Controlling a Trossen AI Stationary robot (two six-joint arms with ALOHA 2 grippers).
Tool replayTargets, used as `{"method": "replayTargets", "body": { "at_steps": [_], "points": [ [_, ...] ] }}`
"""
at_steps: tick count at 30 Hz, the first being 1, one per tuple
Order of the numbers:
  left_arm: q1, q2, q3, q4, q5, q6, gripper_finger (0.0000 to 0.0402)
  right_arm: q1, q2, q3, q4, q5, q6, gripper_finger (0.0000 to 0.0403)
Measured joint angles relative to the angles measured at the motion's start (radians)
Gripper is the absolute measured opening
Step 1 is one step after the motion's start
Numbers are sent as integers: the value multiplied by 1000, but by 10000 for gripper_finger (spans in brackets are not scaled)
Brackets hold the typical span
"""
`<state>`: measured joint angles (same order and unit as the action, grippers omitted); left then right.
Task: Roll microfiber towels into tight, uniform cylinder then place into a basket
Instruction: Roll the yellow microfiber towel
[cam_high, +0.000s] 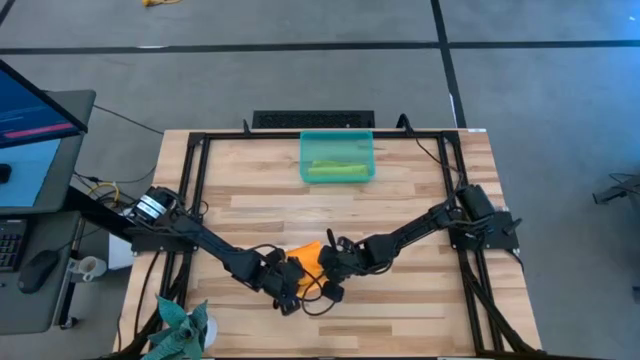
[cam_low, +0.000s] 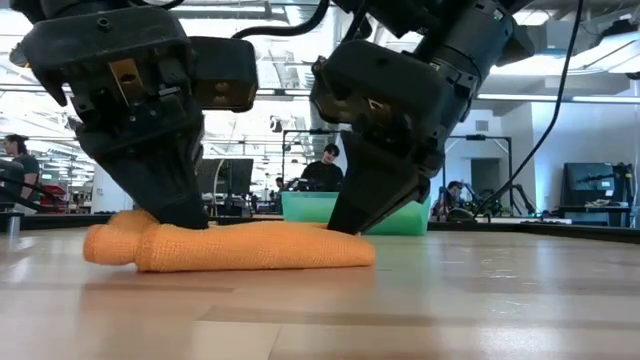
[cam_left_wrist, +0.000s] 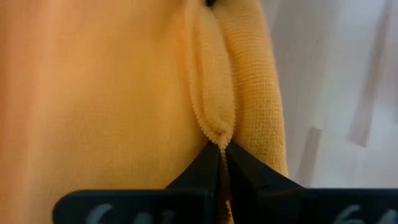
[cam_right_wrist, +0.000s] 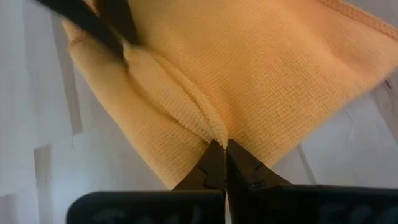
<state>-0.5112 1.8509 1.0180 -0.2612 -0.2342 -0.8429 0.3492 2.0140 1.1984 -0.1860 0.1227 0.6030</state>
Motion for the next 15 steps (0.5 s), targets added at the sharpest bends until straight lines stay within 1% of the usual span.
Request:
{"method": "replayTargets", "body": {
  "at_steps": [7, 10, 15],
  "points": [
    [-2, -6, 1, -59, -20, -63, 6, 0, 0, -1, -2, -1, 77, 13],
    [-2, -7, 3, -92, -46, -89, 6, 0, 0, 0, -11, -1, 96, 14],
    [-2, -7, 2, -88, -49, -54, 6, 3, 2, -2, -2, 12, 96, 11]
  ]
}}
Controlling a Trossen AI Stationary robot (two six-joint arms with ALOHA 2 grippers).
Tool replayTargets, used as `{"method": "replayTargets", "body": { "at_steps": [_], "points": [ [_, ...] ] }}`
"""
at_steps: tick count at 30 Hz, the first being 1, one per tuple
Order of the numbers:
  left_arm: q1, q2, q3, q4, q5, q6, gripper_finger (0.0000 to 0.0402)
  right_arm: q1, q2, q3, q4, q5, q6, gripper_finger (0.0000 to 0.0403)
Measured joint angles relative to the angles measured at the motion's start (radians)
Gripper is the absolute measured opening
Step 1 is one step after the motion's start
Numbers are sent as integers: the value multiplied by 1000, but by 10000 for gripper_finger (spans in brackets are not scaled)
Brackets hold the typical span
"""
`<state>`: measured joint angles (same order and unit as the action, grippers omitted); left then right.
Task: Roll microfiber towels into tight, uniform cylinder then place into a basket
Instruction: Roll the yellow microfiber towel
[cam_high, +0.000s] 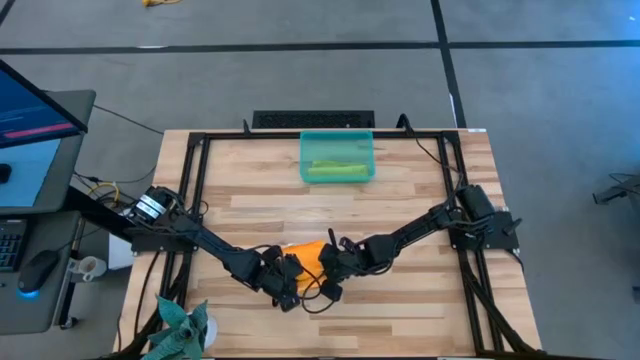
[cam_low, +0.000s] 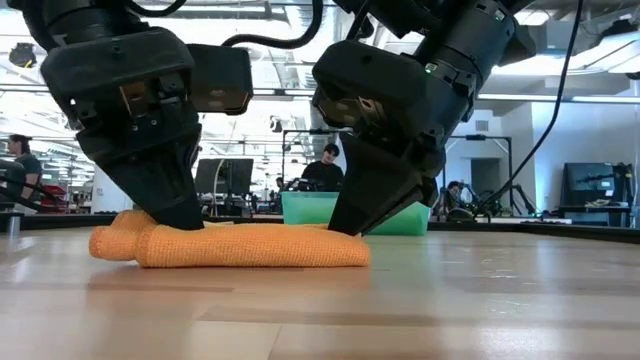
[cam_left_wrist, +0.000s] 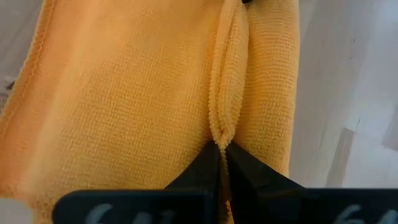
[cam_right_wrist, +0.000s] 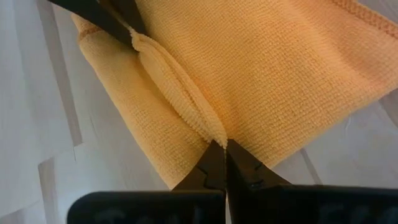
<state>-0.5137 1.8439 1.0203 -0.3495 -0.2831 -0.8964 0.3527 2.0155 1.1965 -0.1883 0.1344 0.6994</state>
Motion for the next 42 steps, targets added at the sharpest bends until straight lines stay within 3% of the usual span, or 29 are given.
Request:
{"method": "replayTargets", "body": {
  "at_steps": [6, 14, 19, 29, 34, 38, 42],
  "points": [
    [-3, 0, -1, -3, -46, 46, 29, -2, 0, 0, -1, -1, 0, 17],
    [-3, 0, -2, -15, -83, 47, 121, -1, 0, -1, -1, -1, 0, 14],
    [11, 0, -1, -19, -36, 90, 163, -1, 1, -1, -1, -1, 0, 15],
    [-19, -97, -3, -57, -78, 97, 155, -1, 1, -1, 0, -1, 0, 18],
    [-69, -154, -3, -64, -193, 109, 143, -1, 1, -2, 0, -1, 0, 15],
    [-108, -157, -6, -17, -273, 205, 138, -1, 1, -2, 0, -2, 1, 18],
    [-114, -157, -58, 140, -280, 252, 137, -1, 2, -2, 0, -2, 2, 16]
  ]
}}
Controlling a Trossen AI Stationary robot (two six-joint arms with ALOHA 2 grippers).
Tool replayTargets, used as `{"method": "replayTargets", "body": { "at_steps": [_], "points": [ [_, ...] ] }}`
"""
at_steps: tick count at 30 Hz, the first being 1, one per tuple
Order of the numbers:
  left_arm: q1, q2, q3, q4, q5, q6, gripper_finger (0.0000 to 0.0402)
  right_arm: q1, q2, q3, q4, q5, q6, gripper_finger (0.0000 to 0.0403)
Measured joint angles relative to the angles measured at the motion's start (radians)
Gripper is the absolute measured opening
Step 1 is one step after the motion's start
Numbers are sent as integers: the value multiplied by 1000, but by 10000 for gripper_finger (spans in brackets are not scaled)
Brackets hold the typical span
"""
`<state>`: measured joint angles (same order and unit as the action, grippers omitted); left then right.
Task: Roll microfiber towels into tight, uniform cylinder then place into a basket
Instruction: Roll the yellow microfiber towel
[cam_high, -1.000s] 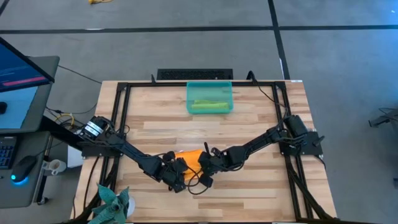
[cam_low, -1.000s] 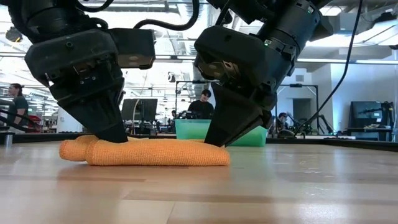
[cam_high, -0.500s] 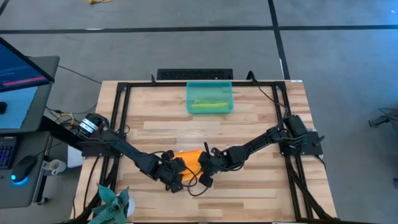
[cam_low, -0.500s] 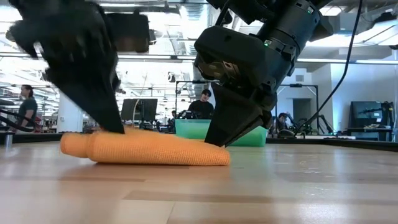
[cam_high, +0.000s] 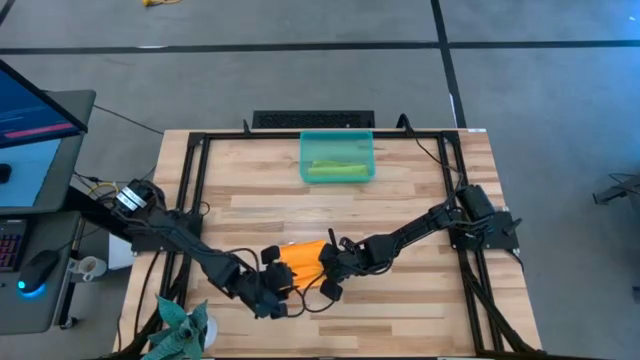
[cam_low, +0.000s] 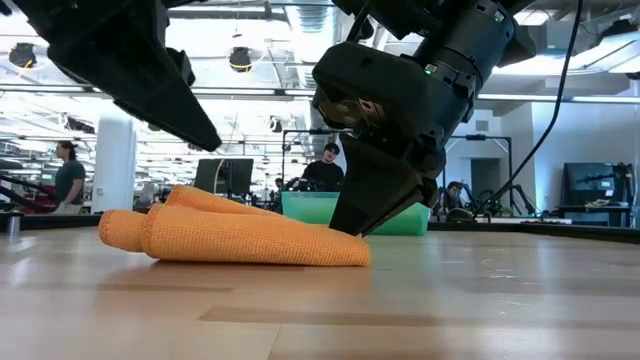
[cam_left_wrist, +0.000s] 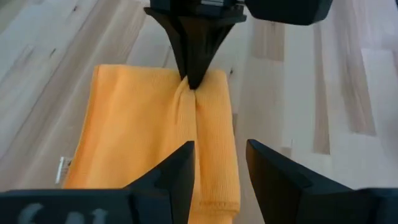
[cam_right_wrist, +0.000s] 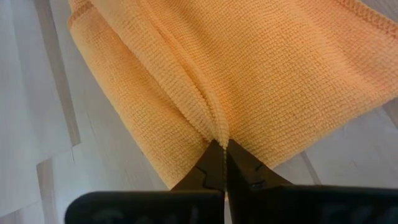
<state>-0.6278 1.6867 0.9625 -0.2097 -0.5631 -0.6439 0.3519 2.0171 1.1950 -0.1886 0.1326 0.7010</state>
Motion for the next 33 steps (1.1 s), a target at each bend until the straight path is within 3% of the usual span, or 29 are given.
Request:
{"method": "replayTargets", "body": {
  "at_steps": [14, 25, 33],
  "points": [
    [50, 0, -177, 239, 68, -36, 137, 0, 0, 0, 0, 0, 0, 15],
    [73, 0, -184, 71, 96, -236, 137, 0, 0, 0, -1, 0, 0, 15],
    [74, 0, -100, -11, 105, -179, 137, 0, 0, 0, -2, 0, 0, 19]
  ]
}}
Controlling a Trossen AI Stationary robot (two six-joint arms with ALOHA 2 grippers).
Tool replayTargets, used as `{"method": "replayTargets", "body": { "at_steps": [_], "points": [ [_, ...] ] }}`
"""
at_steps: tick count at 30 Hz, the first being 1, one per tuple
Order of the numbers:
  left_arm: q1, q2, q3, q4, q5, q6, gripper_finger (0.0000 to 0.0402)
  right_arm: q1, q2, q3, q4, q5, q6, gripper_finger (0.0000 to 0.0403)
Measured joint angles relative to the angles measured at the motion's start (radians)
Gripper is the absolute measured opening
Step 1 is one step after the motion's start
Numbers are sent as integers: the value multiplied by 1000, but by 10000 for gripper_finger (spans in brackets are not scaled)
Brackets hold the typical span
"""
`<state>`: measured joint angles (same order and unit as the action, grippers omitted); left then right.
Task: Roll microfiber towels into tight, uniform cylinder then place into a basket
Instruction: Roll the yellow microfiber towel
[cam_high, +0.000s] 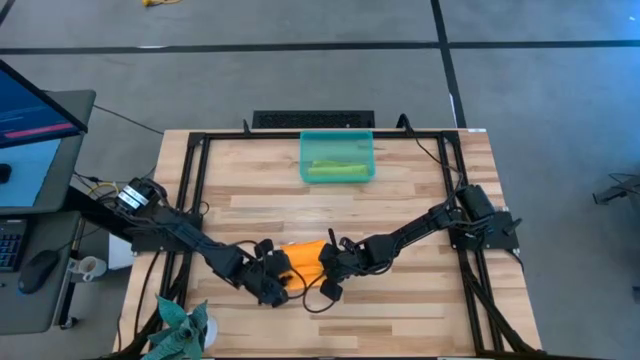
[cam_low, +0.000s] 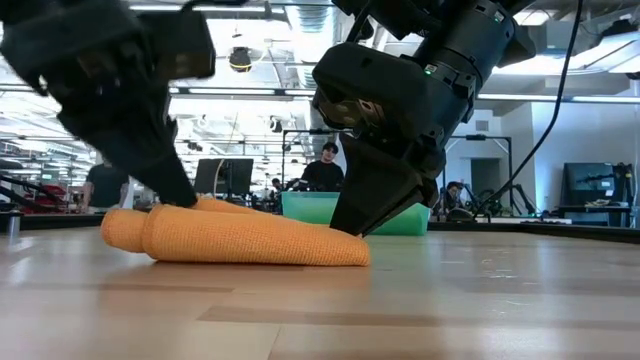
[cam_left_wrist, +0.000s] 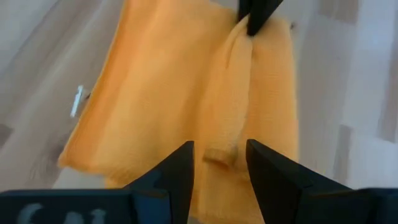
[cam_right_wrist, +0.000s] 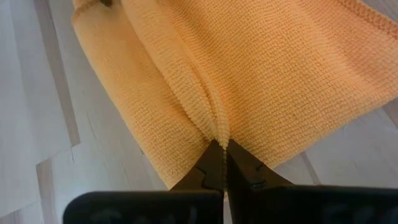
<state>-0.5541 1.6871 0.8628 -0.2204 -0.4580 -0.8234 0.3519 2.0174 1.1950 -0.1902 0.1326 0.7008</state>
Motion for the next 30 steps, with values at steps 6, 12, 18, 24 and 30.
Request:
{"method": "replayTargets", "body": {
  "at_steps": [6, 12, 18, 24, 30],
  "points": [
    [-53, 0, 102, -122, -109, 16, 137, 0, 0, 0, -4, 0, 0, 18],
    [-106, 0, 116, -41, -175, 201, 137, 0, 0, 0, -4, 0, 0, 19],
    [-118, 0, 88, 64, -171, 319, 137, 0, 0, 0, -3, 0, 0, 16],
    [-104, 0, 24, 157, -147, 323, 137, 0, 0, 0, -4, 0, 0, 19],
    [-86, 0, -10, 196, -122, 316, 137, 0, 0, 0, -4, 0, 0, 16]
  ]
}}
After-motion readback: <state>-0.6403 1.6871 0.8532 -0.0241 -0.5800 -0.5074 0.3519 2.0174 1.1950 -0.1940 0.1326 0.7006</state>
